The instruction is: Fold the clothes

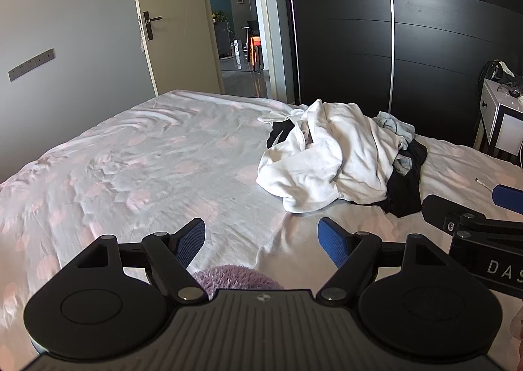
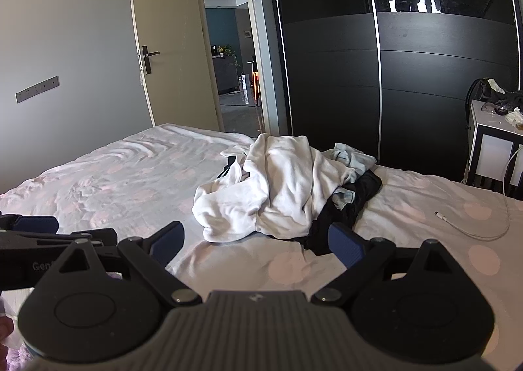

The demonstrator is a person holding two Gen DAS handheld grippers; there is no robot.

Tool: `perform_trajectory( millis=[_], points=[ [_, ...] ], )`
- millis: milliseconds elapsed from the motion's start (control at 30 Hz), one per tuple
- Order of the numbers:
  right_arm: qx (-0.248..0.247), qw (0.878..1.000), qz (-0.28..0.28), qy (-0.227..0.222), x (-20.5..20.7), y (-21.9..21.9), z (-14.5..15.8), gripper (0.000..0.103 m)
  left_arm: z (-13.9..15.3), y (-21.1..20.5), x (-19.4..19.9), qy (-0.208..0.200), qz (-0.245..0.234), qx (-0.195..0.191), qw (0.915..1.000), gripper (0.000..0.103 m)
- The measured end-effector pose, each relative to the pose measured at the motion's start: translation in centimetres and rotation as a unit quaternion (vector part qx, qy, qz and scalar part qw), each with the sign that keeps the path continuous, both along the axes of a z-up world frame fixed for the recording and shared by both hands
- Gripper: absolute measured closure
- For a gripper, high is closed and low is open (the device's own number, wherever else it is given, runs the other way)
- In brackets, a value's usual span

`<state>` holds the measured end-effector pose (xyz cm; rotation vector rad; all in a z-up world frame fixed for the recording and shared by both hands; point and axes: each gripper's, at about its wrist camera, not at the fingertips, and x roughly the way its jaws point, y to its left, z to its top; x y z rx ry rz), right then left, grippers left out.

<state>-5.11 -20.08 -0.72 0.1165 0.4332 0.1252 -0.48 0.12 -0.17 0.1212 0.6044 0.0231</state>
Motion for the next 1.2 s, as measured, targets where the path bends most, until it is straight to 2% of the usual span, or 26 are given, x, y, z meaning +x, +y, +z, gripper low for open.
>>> perform_trajectory(
  millis=[1200],
  points=[
    [-0.003, 1.0, 0.019, 0.006, -0.02, 0.63, -0.14, 0.007, -0.46, -0.09, 0.07, 0.009, 0.001, -0.002, 1.0, 0.028]
  ],
)
